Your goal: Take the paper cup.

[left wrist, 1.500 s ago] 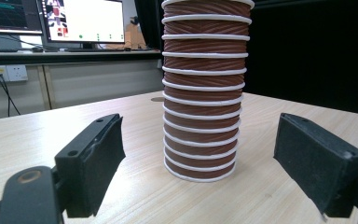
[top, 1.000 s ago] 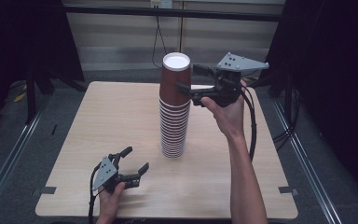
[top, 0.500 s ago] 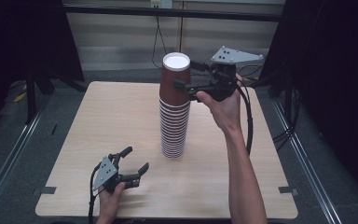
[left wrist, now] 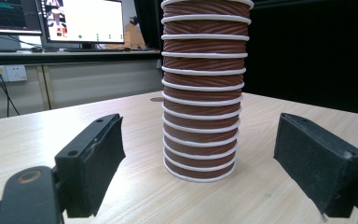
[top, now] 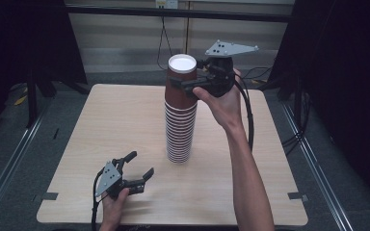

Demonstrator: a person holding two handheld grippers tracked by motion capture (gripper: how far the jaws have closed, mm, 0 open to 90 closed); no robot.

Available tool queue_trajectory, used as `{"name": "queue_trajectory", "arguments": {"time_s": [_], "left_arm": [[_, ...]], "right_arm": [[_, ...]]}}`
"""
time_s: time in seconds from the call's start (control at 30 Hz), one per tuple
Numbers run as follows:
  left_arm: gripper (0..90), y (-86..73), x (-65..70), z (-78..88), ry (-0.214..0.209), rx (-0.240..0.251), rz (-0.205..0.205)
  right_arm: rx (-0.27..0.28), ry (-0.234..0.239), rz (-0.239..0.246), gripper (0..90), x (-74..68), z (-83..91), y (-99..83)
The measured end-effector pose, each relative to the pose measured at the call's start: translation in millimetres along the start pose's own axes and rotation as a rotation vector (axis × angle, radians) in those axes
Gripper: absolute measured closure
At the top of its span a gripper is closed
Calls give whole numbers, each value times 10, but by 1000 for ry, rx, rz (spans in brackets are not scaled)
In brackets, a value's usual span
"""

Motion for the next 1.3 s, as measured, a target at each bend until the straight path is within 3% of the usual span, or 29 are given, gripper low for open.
{"name": "queue_trajectory", "arguments": {"time_s": [0.8,1.3], "left_arm": [[157,0,0,1,-1,-1,0],[156,0,1,1,-2,0,0]], "right_arm": [[-26,-2,7,228,3,-72,43],[43,-5,8,233,-23,10,152]]}}
Point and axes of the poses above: each handheld gripper's, and its own axes: z roughly backward along the jaws, y roughly out of its top, x roughly to its right, the point moved 6 cm from there along -z, roughly forward along the jaws, and after that the axes turned 6 degrees about -z, right-handed, at the moved point
